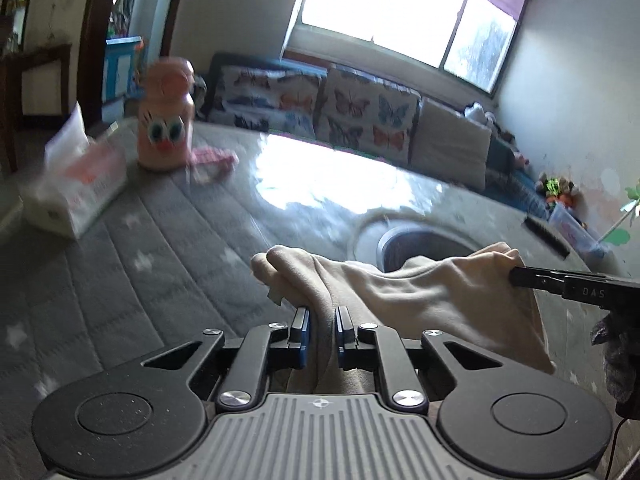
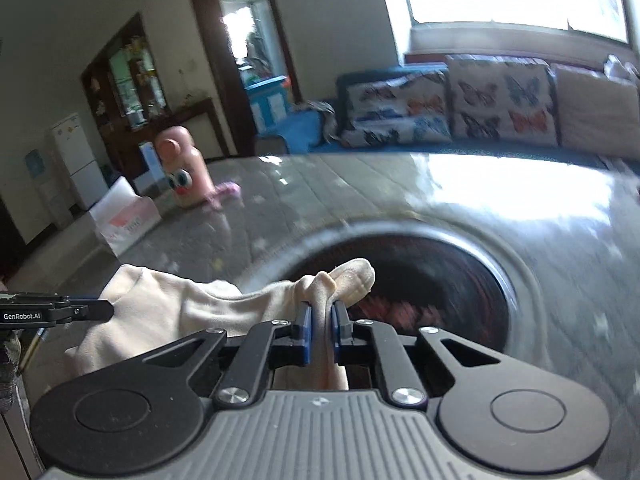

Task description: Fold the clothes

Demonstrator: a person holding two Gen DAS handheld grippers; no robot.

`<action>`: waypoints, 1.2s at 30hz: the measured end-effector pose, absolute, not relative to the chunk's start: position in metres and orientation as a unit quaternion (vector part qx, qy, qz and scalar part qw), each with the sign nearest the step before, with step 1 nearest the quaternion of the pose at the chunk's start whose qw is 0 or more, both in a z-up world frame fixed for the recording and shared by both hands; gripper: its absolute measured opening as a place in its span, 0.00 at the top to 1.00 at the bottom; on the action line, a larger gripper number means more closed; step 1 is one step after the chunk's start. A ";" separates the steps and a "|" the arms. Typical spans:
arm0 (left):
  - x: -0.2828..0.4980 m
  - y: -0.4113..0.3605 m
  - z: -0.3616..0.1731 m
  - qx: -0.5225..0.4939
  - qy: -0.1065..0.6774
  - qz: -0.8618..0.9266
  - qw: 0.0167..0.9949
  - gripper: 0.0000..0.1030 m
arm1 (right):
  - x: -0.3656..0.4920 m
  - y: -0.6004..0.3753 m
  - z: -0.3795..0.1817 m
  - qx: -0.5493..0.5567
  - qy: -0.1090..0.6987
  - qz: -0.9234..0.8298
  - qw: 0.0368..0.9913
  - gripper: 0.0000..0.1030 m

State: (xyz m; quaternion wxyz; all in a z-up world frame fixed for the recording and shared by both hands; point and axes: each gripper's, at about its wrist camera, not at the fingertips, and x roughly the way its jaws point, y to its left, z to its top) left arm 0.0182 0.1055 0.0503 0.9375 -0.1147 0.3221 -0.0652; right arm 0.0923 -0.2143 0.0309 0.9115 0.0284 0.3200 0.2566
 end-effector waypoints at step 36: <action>0.127 0.133 0.024 -0.071 0.349 -0.029 0.934 0.69 | 0.208 -0.048 -0.008 -0.022 0.355 0.364 0.861 0.86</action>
